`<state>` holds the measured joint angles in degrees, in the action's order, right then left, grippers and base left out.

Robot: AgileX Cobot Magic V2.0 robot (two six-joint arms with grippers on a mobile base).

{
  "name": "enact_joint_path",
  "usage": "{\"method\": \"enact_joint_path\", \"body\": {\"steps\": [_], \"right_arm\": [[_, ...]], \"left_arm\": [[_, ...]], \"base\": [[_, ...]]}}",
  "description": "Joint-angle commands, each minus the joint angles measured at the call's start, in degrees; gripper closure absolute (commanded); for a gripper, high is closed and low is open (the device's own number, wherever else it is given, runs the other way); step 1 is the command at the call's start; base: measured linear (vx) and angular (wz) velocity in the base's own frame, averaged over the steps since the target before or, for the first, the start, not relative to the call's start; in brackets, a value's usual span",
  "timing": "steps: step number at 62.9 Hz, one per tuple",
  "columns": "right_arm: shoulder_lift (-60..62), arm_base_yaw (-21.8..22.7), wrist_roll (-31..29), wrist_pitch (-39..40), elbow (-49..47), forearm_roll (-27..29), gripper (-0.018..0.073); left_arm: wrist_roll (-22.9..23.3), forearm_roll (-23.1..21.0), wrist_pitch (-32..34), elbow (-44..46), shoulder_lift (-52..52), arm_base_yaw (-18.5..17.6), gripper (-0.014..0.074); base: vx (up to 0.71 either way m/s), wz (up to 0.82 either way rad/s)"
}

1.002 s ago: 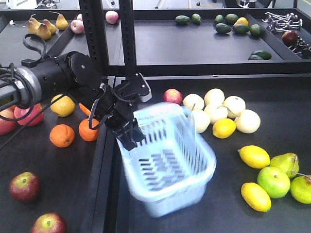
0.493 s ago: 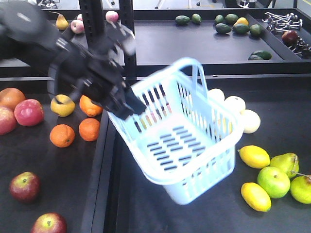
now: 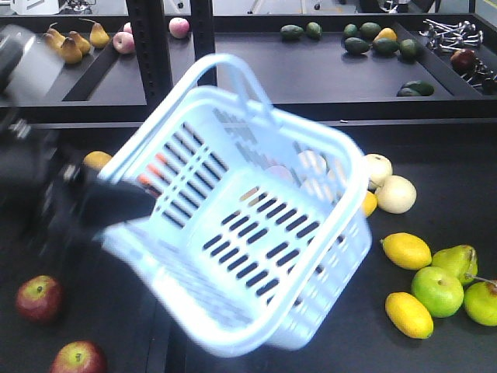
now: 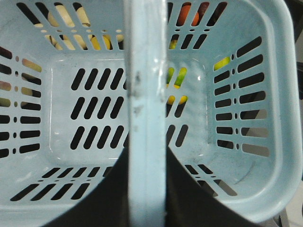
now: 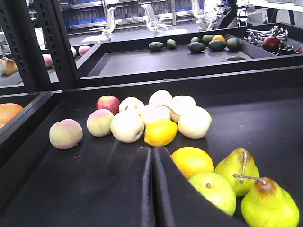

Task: Pick three apples into basket with both arms
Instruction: 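Lift the light-blue basket by its handle with the left gripper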

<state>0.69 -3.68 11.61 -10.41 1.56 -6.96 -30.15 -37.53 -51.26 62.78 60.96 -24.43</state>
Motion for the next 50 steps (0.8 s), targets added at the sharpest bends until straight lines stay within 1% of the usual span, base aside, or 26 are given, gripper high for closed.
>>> {"method": "enact_joint_path", "body": {"steps": [1,9,18,30,50], "right_arm": [[0.7,0.4,0.0,4.4,0.8,-0.7,0.0566],[0.7,0.4,0.0,4.4,0.8,-0.7,0.0566],[0.7,0.4,0.0,4.4,0.8,-0.7,0.0566],[0.7,0.4,0.0,4.4,0.8,-0.7,0.0566],[0.7,0.4,0.0,4.4,0.8,-0.7,0.0566]], "left_arm": [[0.8,-3.7,8.9,-7.5,-8.8,-0.2,0.0605],[1.8,-3.7,12.9,-17.8,-16.4,-0.2,0.0605],[2.1,-3.7,17.1,-23.6,-22.7,-0.2,0.0605],[2.1,-3.7,18.8,-24.2,-26.0,-0.2,0.0604],[2.1,-3.7,18.7,-24.2,-26.1,-0.2,0.0604]], "base": [[0.00,0.00],[0.00,0.00],[0.00,0.00],[0.00,0.00],[0.00,0.00]]}}
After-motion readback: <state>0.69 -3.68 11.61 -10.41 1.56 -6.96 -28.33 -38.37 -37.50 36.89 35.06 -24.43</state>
